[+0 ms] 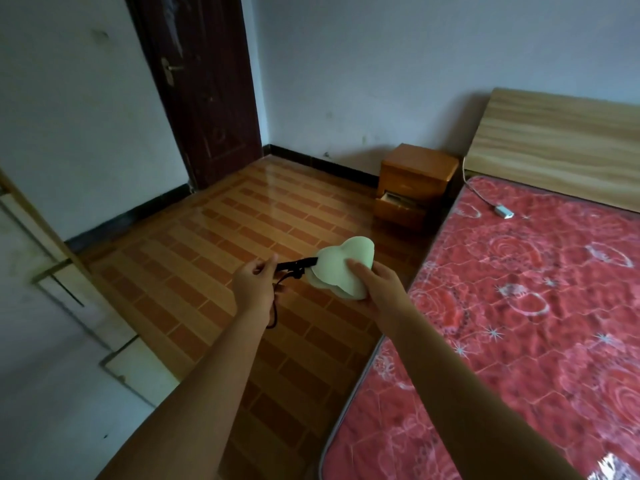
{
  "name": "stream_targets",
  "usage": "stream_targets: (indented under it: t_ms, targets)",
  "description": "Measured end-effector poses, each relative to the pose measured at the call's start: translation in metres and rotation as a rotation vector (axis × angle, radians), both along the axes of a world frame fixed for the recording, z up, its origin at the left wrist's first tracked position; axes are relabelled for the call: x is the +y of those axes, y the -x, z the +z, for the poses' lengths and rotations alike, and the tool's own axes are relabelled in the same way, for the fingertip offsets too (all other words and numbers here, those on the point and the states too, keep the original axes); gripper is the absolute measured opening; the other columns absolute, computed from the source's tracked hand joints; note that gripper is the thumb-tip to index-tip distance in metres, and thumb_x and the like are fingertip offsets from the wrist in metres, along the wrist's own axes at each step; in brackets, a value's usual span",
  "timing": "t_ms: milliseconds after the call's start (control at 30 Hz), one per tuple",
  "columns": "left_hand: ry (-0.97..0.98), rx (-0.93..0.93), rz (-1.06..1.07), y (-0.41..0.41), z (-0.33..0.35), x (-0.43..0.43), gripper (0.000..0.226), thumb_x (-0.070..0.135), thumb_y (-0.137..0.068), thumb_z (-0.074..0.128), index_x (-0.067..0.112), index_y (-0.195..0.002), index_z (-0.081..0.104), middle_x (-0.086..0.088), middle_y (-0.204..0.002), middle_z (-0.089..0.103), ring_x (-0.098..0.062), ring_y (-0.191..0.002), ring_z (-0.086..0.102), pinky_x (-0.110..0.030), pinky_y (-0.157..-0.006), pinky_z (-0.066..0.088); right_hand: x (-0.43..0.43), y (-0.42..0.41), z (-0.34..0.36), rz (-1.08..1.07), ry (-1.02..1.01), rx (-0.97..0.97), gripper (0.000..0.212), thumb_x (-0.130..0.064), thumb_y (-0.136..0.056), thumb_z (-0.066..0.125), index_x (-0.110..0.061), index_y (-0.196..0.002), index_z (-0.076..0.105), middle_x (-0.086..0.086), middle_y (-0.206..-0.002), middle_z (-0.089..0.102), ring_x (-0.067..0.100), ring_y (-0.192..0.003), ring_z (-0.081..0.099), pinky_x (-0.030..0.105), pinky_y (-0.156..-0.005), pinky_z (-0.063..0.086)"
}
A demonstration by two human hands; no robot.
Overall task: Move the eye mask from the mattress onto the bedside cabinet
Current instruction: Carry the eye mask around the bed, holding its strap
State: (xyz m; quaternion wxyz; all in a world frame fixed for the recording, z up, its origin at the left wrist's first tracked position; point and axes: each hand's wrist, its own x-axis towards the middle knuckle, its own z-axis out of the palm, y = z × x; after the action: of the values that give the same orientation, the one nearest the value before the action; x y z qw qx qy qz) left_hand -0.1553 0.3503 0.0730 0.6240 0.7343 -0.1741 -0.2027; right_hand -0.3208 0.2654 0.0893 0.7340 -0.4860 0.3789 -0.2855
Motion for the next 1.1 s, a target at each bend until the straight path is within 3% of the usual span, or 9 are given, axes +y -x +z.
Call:
stream_targets:
  t_ms: [100, 233, 300, 467, 633, 767, 900, 1100]
  targets:
    - [-0.028, 0.0, -0.026, -0.026, -0.005, -0.009, 0.026, 0.032, -0.089, 0.056, 0.014, -0.07, 0.059, -0.006, -0.068, 0.068, -0.012, -0.038, 0.059, -0.024, -0.037, 0.044, -0.002, -0.023, 0.001, -0.011, 0.008, 0.005, 0.035, -0.028, -0.085, 0.062, -0.01, -0.113, 0.052, 0.017, -0.115, 0.06, 0.035, -0.103, 0.064, 0.041, -0.079, 0.057]
    - [-0.047, -0.044, -0.092, -0.065, -0.008, -0.029, 0.03, 0.031, -0.091, 0.053, 0.005, -0.081, 0.062, -0.007, -0.067, 0.066, -0.017, -0.044, 0.059, -0.024, -0.039, 0.039, -0.009, -0.06, 0.001, -0.099, 0.012, -0.025, 0.043, -0.027, -0.085, 0.062, -0.006, -0.12, 0.05, 0.015, -0.114, 0.06, 0.031, -0.1, 0.064, 0.025, -0.054, 0.058]
    - [-0.052, -0.082, -0.119, -0.086, -0.006, -0.041, 0.029, 0.03, -0.091, 0.052, 0.005, -0.08, 0.061, -0.007, -0.066, 0.065, -0.017, -0.044, 0.06, -0.025, -0.041, 0.04, -0.014, -0.079, 0.001, -0.162, 0.004, -0.044, 0.046, -0.027, -0.084, 0.063, -0.006, -0.122, 0.05, 0.014, -0.113, 0.06, 0.028, -0.095, 0.065, 0.021, -0.051, 0.055]
    - [-0.078, -0.09, -0.211, -0.127, -0.002, -0.073, 0.031, 0.032, -0.092, 0.051, 0.003, -0.085, 0.06, -0.009, -0.073, 0.066, -0.021, -0.046, 0.059, -0.034, -0.052, 0.047, -0.024, -0.116, 0.0, -0.251, -0.017, -0.09, 0.04, -0.027, -0.083, 0.064, -0.009, -0.118, 0.052, 0.01, -0.106, 0.062, 0.022, -0.088, 0.067, 0.023, -0.053, 0.056]
    - [-0.122, -0.153, -0.24, -0.148, -0.009, -0.1, 0.032, 0.034, -0.092, 0.048, 0.007, -0.077, 0.057, -0.003, -0.065, 0.063, -0.018, -0.043, 0.059, -0.027, -0.044, 0.04, -0.038, -0.135, -0.005, -0.326, -0.018, -0.087, 0.042, -0.025, -0.084, 0.063, -0.007, -0.119, 0.052, 0.012, -0.108, 0.062, 0.025, -0.09, 0.067, 0.025, -0.052, 0.056]
    - [-0.123, -0.159, -0.254, -0.155, -0.016, -0.126, 0.032, 0.033, -0.093, 0.048, 0.007, -0.077, 0.057, -0.004, -0.067, 0.064, -0.023, -0.048, 0.062, -0.029, -0.05, 0.046, -0.057, -0.138, -0.013, -0.38, -0.006, -0.089, 0.04, -0.025, -0.084, 0.063, -0.007, -0.119, 0.054, 0.01, -0.103, 0.064, 0.018, -0.078, 0.07, 0.021, -0.049, 0.054]
    - [-0.154, -0.213, -0.241, -0.164, -0.024, -0.157, 0.031, 0.033, -0.093, 0.047, 0.009, -0.075, 0.055, -0.001, -0.061, 0.061, -0.016, -0.043, 0.059, -0.023, -0.041, 0.036, -0.084, -0.144, -0.019, -0.414, -0.012, -0.095, 0.041, -0.024, -0.083, 0.063, -0.007, -0.119, 0.053, 0.01, -0.105, 0.064, 0.024, -0.089, 0.067, 0.03, -0.058, 0.06]
    - [-0.178, -0.256, -0.239, -0.178, -0.029, -0.237, 0.033, 0.033, -0.093, 0.047, 0.007, -0.075, 0.058, -0.003, -0.061, 0.06, -0.017, -0.045, 0.058, -0.022, -0.041, 0.035, -0.154, -0.15, -0.022, -0.459, 0.021, -0.058, 0.041, -0.024, -0.084, 0.062, -0.008, -0.121, 0.053, 0.014, -0.111, 0.062, 0.03, -0.097, 0.065, 0.034, -0.065, 0.061]
